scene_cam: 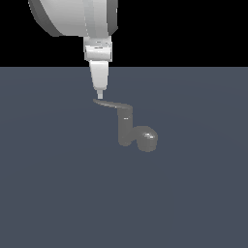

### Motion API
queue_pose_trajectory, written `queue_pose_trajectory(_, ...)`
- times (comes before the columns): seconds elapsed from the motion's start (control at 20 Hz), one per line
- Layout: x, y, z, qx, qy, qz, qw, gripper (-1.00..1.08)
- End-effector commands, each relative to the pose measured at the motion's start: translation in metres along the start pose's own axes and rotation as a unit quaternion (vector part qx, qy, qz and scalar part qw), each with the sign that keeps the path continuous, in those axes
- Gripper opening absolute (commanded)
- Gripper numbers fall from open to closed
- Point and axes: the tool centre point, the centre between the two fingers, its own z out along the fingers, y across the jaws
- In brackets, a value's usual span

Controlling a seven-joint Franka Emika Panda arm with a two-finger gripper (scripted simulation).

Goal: Turn on the faucet by rotating a designated handle.

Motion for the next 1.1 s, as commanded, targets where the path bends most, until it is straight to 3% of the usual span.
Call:
queue_pose_trajectory(0.0, 0.002, -0.005, 0.007, 0.003, 0.01, 0.017, 0.9998, -1.0)
queue_pose_trajectory(0.6, 0.003, -0.011, 0.017, 0.008, 0.022, 0.038, 0.999, -1.0)
queue_pose_trajectory(1.05, -0.003, 0.012, 0.018, 0.008, 0.022, 0.038, 0.999, -1.0)
